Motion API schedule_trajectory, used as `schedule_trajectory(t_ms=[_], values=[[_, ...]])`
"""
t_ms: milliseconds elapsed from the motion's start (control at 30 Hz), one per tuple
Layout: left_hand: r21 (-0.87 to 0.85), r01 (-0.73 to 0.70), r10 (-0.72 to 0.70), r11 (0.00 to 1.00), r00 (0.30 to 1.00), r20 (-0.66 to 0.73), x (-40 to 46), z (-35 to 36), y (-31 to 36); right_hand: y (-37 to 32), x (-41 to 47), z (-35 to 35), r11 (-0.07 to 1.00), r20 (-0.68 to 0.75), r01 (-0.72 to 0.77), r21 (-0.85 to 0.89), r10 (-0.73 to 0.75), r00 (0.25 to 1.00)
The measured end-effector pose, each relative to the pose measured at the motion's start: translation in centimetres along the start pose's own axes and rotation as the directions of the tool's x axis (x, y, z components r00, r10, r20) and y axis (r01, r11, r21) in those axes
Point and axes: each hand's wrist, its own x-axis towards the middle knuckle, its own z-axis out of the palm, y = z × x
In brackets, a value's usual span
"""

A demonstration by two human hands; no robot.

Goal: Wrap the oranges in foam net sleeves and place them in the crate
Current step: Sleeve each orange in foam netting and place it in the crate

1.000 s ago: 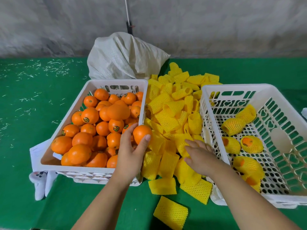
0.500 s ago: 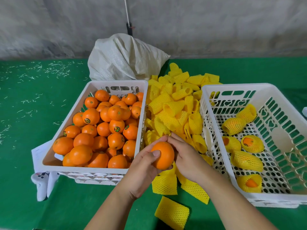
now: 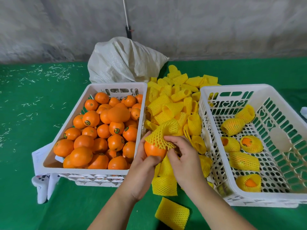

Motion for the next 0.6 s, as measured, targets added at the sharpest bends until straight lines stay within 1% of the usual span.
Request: schedule_trajectory(t_ms=[33, 67, 100, 133, 200, 233, 267, 300, 367, 400, 433, 467, 533, 600], values=[[0.076, -0.014, 0.015, 0.997, 1.000, -0.008, -0.1, 0.0, 0.0, 0.0, 0.3, -0.4, 1.000, -0.009, 0.011, -0.025, -0.011, 1.000], [0.152, -0.038, 0.045, 0.988, 0.998, -0.043, -0.1, 0.0, -0.1, -0.1, 0.4, -0.7, 0.998, -0.017, 0.027, -0.052, -0.028, 0.999], [0.185, -0.054, 0.074, 0.981, 0.992, -0.103, -0.1, 0.1, 0.0, -0.2, 0.4, -0.9, 0.995, -0.018, 0.054, -0.081, -0.055, 0.998], [0.178, -0.061, 0.094, 0.982, 0.979, -0.183, 0.0, 0.2, 0.1, -0.3, 0.3, -1.0, 0.989, -0.007, 0.096, -0.112, -0.098, 0.995], [0.079, -0.067, 0.091, 0.995, 0.931, -0.354, 0.5, 0.2, 0.1, -0.7, -0.4, -0.5, 0.965, 0.038, 0.213, -0.153, -0.209, 0.977], [0.032, -0.063, 0.071, 0.997, 0.909, -0.411, 0.7, 0.3, 0.1, -0.9, -0.8, -0.1, 0.954, 0.055, 0.253, -0.160, -0.248, 0.967], [0.008, -0.055, 0.053, 0.998, 0.902, -0.428, 0.8, 0.3, 0.1, -1.0, -1.1, 0.3, 0.952, 0.058, 0.265, -0.155, -0.259, 0.964], [-0.017, -0.054, 0.042, 0.998, 0.917, -0.396, 0.8, 0.3, 0.1, -1.0, -1.1, 0.5, 0.957, 0.047, 0.254, -0.142, -0.250, 0.967], [-0.113, -0.039, 0.014, 0.993, 0.977, -0.214, 0.7, 0.1, -0.3, -1.0, -0.8, 0.5, 0.968, 0.009, 0.218, -0.124, -0.219, 0.976], [-0.118, -0.028, 0.013, 0.993, 0.992, -0.128, 0.4, 0.0, -0.5, -0.9, -0.5, 0.3, 0.972, -0.010, 0.204, -0.119, -0.207, 0.978], [-0.071, -0.031, 0.026, 0.997, 0.996, -0.081, 0.3, 0.0, -0.5, -0.9, -0.2, 0.0, 0.974, -0.025, 0.193, -0.119, -0.198, 0.980], [0.035, -0.063, 0.066, 0.997, 0.995, -0.078, 0.2, -0.1, -0.5, -0.8, 0.1, -0.4, 0.975, -0.032, 0.185, -0.126, -0.190, 0.981], [0.263, -0.153, 0.189, 0.953, 0.975, -0.119, 0.4, -0.3, -0.3, -0.7, 0.6, -1.0, 0.970, -0.037, 0.187, -0.158, -0.195, 0.980], [0.404, -0.191, 0.277, 0.895, 0.947, -0.165, 0.7, -0.4, -0.1, -0.9, 0.5, -1.2, 0.948, -0.052, 0.251, -0.195, -0.266, 0.963]])
